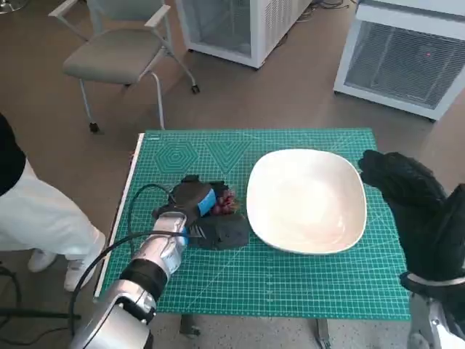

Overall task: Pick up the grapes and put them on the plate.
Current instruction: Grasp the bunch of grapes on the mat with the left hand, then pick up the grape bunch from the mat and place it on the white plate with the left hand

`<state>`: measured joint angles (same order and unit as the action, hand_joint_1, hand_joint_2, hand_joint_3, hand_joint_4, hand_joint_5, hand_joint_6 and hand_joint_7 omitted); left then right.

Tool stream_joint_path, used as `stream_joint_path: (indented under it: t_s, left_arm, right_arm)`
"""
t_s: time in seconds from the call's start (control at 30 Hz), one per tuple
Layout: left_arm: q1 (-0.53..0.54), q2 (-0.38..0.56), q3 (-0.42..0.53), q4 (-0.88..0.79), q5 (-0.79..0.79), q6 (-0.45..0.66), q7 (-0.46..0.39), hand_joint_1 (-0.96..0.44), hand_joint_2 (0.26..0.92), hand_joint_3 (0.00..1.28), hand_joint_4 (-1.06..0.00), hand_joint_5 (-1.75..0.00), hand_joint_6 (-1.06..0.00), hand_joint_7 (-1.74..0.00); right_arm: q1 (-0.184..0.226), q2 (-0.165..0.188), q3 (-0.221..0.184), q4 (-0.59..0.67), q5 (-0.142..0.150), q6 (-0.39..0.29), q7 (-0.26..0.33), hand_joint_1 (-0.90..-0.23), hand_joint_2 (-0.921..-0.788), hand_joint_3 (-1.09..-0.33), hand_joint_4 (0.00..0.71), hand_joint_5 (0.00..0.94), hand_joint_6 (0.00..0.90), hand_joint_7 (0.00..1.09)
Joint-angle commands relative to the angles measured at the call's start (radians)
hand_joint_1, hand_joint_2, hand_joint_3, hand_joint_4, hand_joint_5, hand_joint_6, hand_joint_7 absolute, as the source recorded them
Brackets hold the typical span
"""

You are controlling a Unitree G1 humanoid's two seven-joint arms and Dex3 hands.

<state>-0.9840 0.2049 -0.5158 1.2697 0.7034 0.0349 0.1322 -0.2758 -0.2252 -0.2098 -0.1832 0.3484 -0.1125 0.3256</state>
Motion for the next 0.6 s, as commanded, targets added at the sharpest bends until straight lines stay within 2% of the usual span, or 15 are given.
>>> stream_joint_path:
  t_s: [0.03, 0.2, 0.43, 0.53, 0.6]
  left_arm:
    - [0.012, -0.007, -0.012, 0.024, 0.001, 0.015, -0.024, 0.01, 0.875, 0.37, -0.41, -1.46, -0.42, -1.41]
    - [0.011, -0.009, -0.011, 0.024, -0.003, 0.021, -0.029, 0.00, 0.912, 0.31, -0.40, -1.46, -0.40, -1.43]
    - [0.009, -0.014, -0.012, 0.025, -0.003, 0.027, -0.033, 0.00, 0.920, 0.30, -0.39, -1.46, -0.40, -1.43]
    - [0.009, -0.014, -0.012, 0.025, -0.003, 0.027, -0.033, 0.00, 0.921, 0.28, -0.41, -1.44, -0.42, -1.41]
    - [0.009, -0.015, -0.012, 0.026, -0.003, 0.027, -0.033, 0.00, 0.921, 0.27, -0.42, -1.48, -0.45, -1.33]
  right_arm:
    - [0.023, -0.004, 0.001, -0.002, 0.000, 0.023, -0.006, -0.552, -0.921, -0.575, 0.470, 0.027, 0.106, 0.77]
    - [0.024, -0.007, -0.001, -0.005, 0.006, 0.028, -0.003, -0.553, -0.921, -0.575, 0.470, 0.027, 0.106, 0.77]
    - [0.025, -0.010, -0.004, -0.008, 0.012, 0.034, -0.001, -0.553, -0.921, -0.574, 0.470, 0.028, 0.108, 0.77]
    - [0.026, -0.009, -0.004, -0.011, 0.011, 0.035, -0.001, -0.553, -0.921, -0.574, 0.469, 0.028, 0.109, 0.77]
    - [0.028, -0.009, -0.004, -0.012, 0.010, 0.035, -0.001, -0.553, -0.921, -0.575, 0.469, 0.027, 0.109, 0.77]
